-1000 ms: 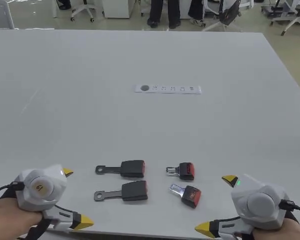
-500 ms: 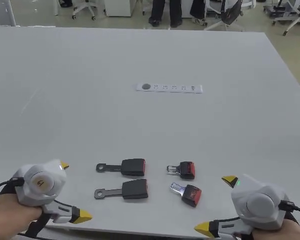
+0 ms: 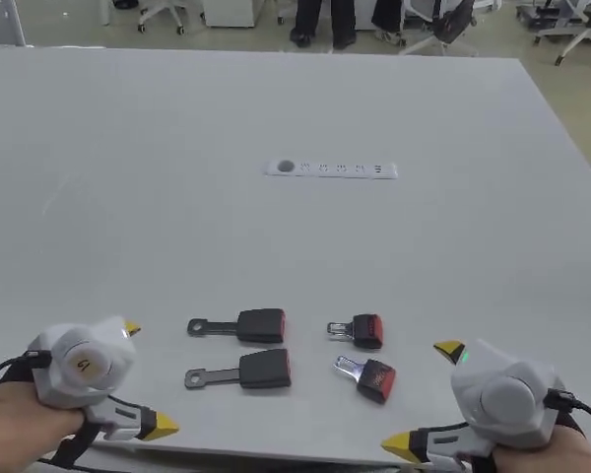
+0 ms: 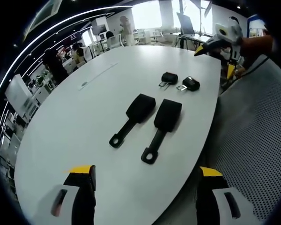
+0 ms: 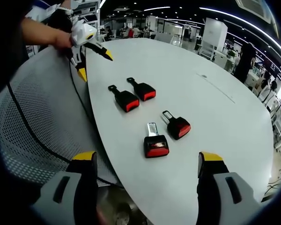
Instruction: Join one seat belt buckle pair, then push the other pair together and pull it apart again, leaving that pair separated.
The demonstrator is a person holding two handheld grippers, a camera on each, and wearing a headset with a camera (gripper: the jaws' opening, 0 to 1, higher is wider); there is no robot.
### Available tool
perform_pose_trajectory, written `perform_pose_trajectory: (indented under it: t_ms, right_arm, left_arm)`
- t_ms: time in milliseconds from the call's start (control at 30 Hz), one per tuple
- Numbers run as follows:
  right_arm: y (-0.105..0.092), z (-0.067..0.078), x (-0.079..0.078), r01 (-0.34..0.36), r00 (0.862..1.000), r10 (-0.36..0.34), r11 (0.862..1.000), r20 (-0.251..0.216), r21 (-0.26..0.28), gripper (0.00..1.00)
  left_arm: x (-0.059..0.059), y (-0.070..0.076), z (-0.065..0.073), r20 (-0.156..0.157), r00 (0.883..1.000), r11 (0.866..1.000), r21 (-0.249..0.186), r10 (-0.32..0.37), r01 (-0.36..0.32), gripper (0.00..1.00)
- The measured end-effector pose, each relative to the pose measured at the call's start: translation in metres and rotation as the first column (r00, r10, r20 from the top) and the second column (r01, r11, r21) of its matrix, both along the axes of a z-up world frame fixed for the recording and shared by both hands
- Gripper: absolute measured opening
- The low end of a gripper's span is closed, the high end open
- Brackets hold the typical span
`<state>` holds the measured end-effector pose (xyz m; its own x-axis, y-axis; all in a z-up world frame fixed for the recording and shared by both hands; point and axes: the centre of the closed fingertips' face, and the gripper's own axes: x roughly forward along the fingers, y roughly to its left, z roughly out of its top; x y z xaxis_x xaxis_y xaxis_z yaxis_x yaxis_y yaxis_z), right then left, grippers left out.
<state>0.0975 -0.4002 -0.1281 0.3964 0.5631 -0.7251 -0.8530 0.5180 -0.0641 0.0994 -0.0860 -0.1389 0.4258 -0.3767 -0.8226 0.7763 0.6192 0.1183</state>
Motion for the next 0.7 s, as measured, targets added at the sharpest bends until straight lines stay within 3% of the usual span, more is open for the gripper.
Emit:
perform_pose_trajectory:
  t_ms: [267, 700]
  right_arm:
    - [-0.002, -0.002, -0.003, -0.001, 1.000, 0.001, 1.000, -0.004, 0.000, 0.87]
    - [0.002, -0.002, 0.010, -0.014, 0.999, 0.015, 1.000, 0.029, -0.009, 0.82]
  left_arm:
    - [-0.004, -0.004, -0.003, -0.013, 1.000, 1.000, 0.004, -0.016, 0.016, 0.92]
    - [-0.002, -0.003, -0.002, -0.008, 1.000, 1.000, 0.002, -0.012, 0.012, 0.93]
